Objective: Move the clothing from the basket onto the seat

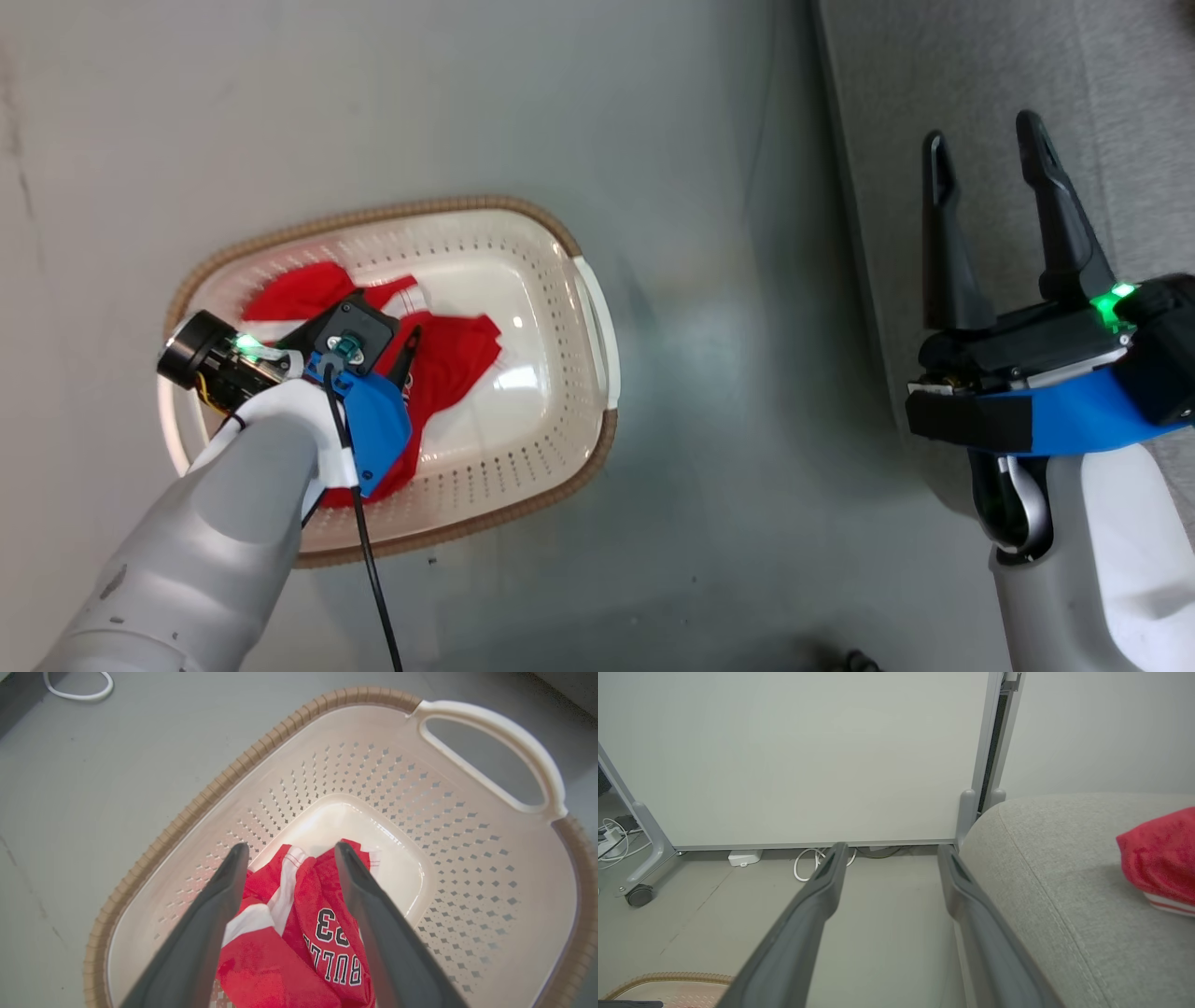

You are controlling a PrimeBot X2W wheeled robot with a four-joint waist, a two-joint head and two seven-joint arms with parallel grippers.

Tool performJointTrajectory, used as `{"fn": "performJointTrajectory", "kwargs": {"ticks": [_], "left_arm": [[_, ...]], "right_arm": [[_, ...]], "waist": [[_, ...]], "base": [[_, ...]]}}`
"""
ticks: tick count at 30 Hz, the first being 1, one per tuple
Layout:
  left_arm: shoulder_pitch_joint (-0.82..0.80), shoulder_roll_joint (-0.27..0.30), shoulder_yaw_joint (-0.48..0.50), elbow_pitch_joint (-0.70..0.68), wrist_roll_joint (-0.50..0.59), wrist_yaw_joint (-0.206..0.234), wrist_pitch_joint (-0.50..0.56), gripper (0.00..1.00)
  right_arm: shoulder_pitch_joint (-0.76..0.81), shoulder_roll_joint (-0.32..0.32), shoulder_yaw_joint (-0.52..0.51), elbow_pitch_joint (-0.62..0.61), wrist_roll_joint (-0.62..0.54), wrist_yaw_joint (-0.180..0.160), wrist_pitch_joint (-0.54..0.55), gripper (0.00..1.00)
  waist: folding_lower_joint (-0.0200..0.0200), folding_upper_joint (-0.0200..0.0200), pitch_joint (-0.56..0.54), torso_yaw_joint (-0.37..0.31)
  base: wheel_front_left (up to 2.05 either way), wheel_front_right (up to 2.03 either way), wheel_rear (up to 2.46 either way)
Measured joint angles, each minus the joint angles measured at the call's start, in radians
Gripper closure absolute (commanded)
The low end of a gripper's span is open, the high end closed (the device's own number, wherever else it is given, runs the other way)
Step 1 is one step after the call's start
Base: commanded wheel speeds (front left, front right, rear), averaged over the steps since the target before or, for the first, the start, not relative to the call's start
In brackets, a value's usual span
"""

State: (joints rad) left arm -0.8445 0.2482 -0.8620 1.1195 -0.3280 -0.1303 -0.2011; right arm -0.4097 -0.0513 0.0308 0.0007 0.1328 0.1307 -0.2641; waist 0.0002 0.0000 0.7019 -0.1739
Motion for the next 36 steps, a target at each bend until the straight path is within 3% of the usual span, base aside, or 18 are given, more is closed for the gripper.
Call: {"fn": "performJointTrajectory", "kwargs": {"ticks": [12, 24, 34, 35, 36], "left_arm": [[-0.098, 0.03, -0.204, 0.072, -0.091, 0.0, 0.1, 0.0], [-0.174, 0.019, -0.238, 0.143, -0.134, 0.0, 0.174, 0.0], [-0.203, 0.003, -0.257, 0.16, -0.147, 0.0, 0.203, 0.0], [-0.203, 0.003, -0.264, 0.161, -0.147, 0.0, 0.209, 0.35], [-0.203, 0.002, -0.268, 0.161, -0.147, 0.0, 0.209, 0.77]], "right_arm": [[-0.041, 0.0, 0.007, -0.082, -0.023, 0.0, 0.0, 0.0], [-0.045, 0.0, -0.001, -0.183, -0.042, 0.0, 0.0, 0.0], [-0.04, 0.0, -0.008, -0.208, -0.046, 0.0, 0.0, 0.0], [-0.04, 0.0, -0.009, -0.209, -0.046, 0.0, 0.0, 0.0], [-0.04, 0.0, -0.011, -0.211, -0.046, 0.0, 0.0, 0.0]], "waist": [[0.0, -0.0001, 0.188, -0.015], [-0.0001, 0.0, 0.313, -0.026], [-0.0001, 0.0, 0.357, -0.028], [-0.0001, 0.0, 0.358, -0.029], [-0.0001, 0.0, 0.358, -0.029]], "base": [[0.0, 0.0, 0.0], [0.0, 0.0, 0.0], [0.0, 0.0, 0.0], [0.0, 0.0, 0.0], [0.0, 0.0, 0.0]]}}
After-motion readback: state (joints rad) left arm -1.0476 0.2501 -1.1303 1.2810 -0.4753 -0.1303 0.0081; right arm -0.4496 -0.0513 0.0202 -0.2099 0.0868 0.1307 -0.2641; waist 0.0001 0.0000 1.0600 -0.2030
